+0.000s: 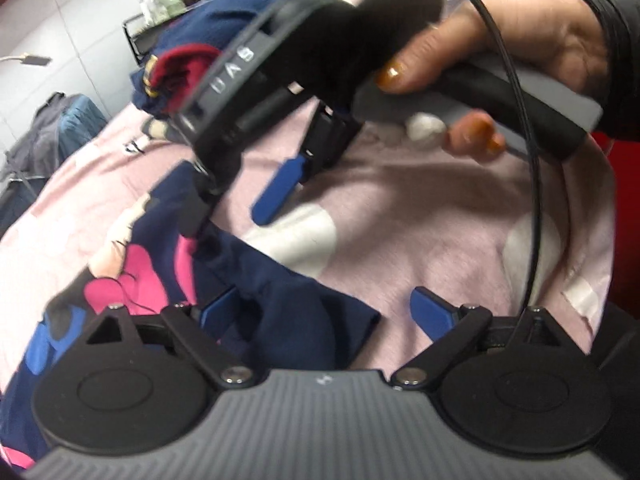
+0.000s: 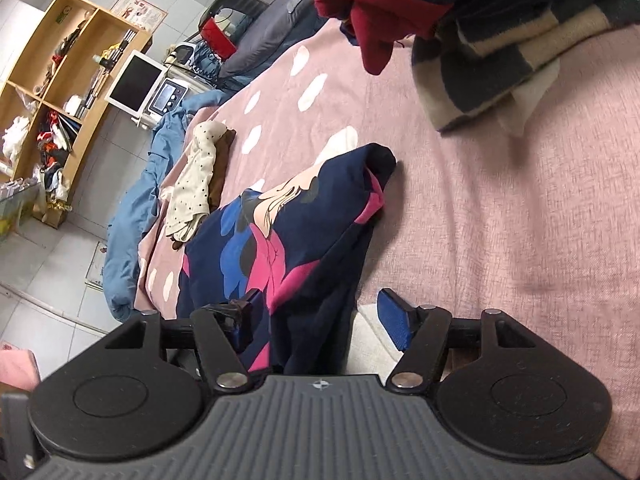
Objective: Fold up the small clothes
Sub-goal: 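Grasp the folded navy sweatshirt edges with both grippers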
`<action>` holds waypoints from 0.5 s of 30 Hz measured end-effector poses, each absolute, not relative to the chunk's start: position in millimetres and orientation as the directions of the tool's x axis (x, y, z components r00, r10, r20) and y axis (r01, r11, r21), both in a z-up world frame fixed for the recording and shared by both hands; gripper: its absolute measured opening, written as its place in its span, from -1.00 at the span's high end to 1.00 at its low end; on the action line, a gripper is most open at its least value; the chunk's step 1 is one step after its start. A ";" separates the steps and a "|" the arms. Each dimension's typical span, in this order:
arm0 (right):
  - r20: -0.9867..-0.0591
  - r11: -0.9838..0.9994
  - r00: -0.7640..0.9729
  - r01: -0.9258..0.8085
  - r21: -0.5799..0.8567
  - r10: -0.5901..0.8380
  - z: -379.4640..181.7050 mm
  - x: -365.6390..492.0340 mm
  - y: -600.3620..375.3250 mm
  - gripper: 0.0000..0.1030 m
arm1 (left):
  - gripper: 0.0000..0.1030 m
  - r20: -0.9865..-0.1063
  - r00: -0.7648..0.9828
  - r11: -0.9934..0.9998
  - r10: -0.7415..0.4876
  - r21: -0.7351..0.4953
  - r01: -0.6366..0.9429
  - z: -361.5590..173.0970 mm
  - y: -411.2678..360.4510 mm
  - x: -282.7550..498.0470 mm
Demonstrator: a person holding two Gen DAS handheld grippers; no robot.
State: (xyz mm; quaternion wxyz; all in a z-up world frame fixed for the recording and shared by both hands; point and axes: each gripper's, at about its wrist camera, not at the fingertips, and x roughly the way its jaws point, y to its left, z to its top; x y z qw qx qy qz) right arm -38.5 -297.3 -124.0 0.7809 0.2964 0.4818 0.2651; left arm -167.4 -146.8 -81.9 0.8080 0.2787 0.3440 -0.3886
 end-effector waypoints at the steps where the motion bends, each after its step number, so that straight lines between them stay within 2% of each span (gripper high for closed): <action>1: -0.593 0.682 0.390 -0.138 0.718 0.704 -124.3 -37.7 -296.1 -1.00 | -0.80 -0.781 0.452 0.539 -0.431 0.178 0.823 -82.8 -146.4 -165.1; 4: -0.585 0.674 0.392 -0.134 0.727 0.710 -125.6 -32.6 -294.3 -1.00 | -0.68 -0.793 0.410 0.564 -0.451 0.104 0.819 -83.2 -136.0 -158.9; 8: -0.554 0.643 0.401 -0.126 0.756 0.730 -131.1 -23.8 -292.3 -1.00 | -0.37 -0.779 0.406 0.596 -0.479 0.050 0.801 -80.1 -124.2 -149.7; 10: -0.550 0.639 0.396 -0.135 0.757 0.735 -132.9 -18.9 -287.6 -1.00 | -0.36 -0.779 0.407 0.603 -0.477 0.047 0.797 -80.4 -122.2 -145.3; 12: -0.551 0.639 0.392 -0.141 0.756 0.737 -133.6 -15.7 -282.6 -1.00 | -0.39 -0.782 0.436 0.593 -0.446 0.106 0.798 -84.4 -123.1 -146.4; 15: -0.548 0.641 0.399 -0.145 0.754 0.735 -135.0 -11.5 -279.4 -1.00 | -0.40 -0.784 0.448 0.589 -0.429 0.132 0.797 -85.7 -123.5 -146.0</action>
